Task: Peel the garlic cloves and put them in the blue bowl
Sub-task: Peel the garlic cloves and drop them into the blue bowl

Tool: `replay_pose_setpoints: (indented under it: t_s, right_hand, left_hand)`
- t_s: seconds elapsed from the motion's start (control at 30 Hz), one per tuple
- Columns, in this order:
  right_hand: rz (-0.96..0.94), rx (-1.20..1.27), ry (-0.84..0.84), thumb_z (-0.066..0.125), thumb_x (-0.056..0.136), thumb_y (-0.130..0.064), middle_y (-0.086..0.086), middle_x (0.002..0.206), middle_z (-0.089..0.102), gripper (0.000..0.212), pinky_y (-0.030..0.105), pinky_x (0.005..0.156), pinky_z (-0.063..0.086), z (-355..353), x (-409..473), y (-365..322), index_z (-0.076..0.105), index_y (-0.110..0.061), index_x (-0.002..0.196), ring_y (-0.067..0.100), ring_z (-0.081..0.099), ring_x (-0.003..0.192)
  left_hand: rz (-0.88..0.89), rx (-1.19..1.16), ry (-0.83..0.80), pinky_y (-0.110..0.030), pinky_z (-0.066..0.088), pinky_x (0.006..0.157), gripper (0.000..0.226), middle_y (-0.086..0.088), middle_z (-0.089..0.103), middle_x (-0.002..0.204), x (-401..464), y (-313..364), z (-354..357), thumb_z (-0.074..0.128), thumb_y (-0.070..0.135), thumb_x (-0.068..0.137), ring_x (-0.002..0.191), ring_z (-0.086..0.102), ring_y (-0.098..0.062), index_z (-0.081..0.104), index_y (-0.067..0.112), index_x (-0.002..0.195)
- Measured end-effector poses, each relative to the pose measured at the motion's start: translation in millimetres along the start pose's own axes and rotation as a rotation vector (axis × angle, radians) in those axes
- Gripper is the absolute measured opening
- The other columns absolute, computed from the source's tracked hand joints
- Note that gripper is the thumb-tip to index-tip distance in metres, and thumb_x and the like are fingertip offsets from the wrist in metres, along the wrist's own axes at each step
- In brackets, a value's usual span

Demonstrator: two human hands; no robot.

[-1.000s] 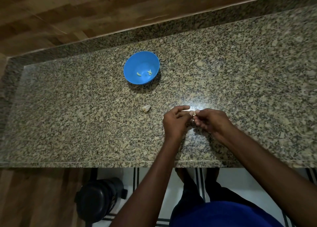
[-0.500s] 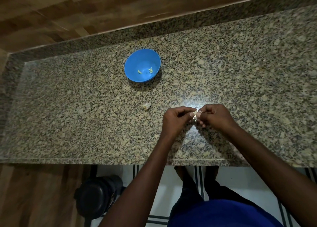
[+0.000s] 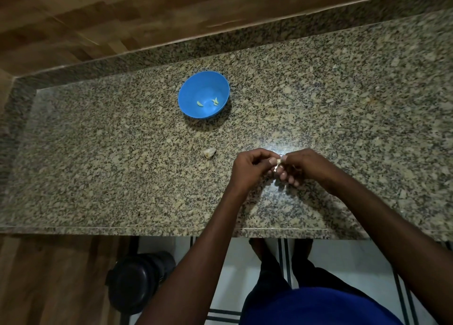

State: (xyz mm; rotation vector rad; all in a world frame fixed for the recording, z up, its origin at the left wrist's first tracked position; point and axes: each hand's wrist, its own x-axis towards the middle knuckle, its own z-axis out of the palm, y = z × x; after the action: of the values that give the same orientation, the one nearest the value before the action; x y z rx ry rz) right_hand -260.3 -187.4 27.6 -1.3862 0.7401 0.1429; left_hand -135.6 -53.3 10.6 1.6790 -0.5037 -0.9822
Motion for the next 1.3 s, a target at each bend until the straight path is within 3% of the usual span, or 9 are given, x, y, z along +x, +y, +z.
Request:
replay_pose_setpoints:
  t_s: [0.1,0.23,0.4,0.5,0.67,0.83,1.0,1.17,1.3]
  right_hand:
    - [0.028,0.003,-0.107,0.057,0.101,-0.021,0.015,0.071,0.066,0.029,0.025,0.05,0.044,-4,1,0,0.071,-0.001,0.085,0.017,0.055,0.055]
    - [0.082,0.118,-0.168,0.054,0.1,-0.019,0.006,0.063,0.057,0.027,0.025,0.049,0.036,-12,6,4,0.067,-0.005,0.08,0.015,0.047,0.053]
    - [0.196,0.54,-0.305,0.054,0.091,-0.015,0.0,0.059,0.045,0.016,0.016,0.039,0.031,-9,6,9,0.058,-0.007,0.078,0.007,0.037,0.046]
    - [0.205,0.612,-0.317,0.054,0.089,-0.016,-0.002,0.059,0.044,0.013,0.013,0.038,0.032,-9,4,11,0.055,-0.007,0.08,0.004,0.036,0.045]
    - [0.124,0.261,-0.192,0.07,0.08,-0.022,0.004,0.058,0.057,0.018,0.016,0.039,0.036,-11,-1,5,0.069,-0.006,0.072,0.008,0.045,0.044]
    - [-0.077,-0.059,-0.097,0.066,0.095,-0.014,0.019,0.065,0.069,0.025,0.024,0.046,0.045,-9,-7,-3,0.073,0.0,0.076,0.019,0.057,0.047]
    - [-0.26,-0.559,0.071,0.067,0.096,-0.018,-0.002,0.056,0.07,0.032,0.023,0.054,0.051,2,-5,-7,0.073,-0.015,0.065,0.008,0.062,0.044]
    - [-0.264,-0.589,0.109,0.065,0.096,-0.016,-0.006,0.057,0.07,0.03,0.024,0.054,0.053,4,-5,0,0.074,-0.016,0.067,0.008,0.065,0.047]
    - [-0.227,-0.543,0.081,0.057,0.101,-0.01,-0.002,0.062,0.073,0.029,0.026,0.052,0.056,4,-1,3,0.072,-0.014,0.076,0.013,0.069,0.053]
  left_hand:
    - [0.036,0.025,-0.042,-0.022,0.055,0.073,0.012,-0.01,0.077,0.093,1,5,-1,0.069,-0.002,0.089,0.082,0.071,-0.012,0.076,-0.001,0.099]
    - [0.054,0.041,-0.109,-0.03,0.059,0.08,0.017,-0.022,0.075,0.098,3,8,-7,0.072,-0.005,0.087,0.088,0.072,-0.023,0.074,-0.007,0.104]
    - [0.105,0.132,-0.069,-0.025,0.056,0.066,0.005,-0.005,0.077,0.081,1,18,-4,0.074,0.002,0.087,0.07,0.071,-0.012,0.077,0.002,0.091]
    - [0.168,0.238,-0.029,-0.036,0.061,0.065,0.006,-0.003,0.076,0.076,0,20,-3,0.073,0.004,0.088,0.068,0.071,-0.022,0.078,0.004,0.09]
    - [0.223,0.332,0.005,-0.033,0.056,0.059,0.009,0.002,0.073,0.069,-5,17,0,0.072,0.007,0.087,0.061,0.067,-0.016,0.08,0.012,0.085]
    - [0.192,0.286,0.02,-0.027,0.056,0.059,0.012,0.001,0.074,0.072,-6,9,-2,0.071,0.004,0.088,0.062,0.068,-0.012,0.078,0.012,0.085]
    - [0.112,0.164,-0.004,-0.021,0.052,0.057,0.009,-0.006,0.074,0.072,-6,5,-4,0.071,0.001,0.089,0.061,0.065,-0.011,0.078,0.006,0.088]
    - [0.009,0.118,-0.077,-0.03,0.058,0.067,0.007,-0.01,0.075,0.077,1,3,-8,0.072,0.002,0.089,0.065,0.068,-0.017,0.077,0.001,0.094]
    - [-0.1,-0.031,-0.058,-0.022,0.056,0.068,0.016,-0.008,0.073,0.079,-1,0,-1,0.064,-0.004,0.093,0.066,0.067,-0.008,0.072,-0.006,0.107]
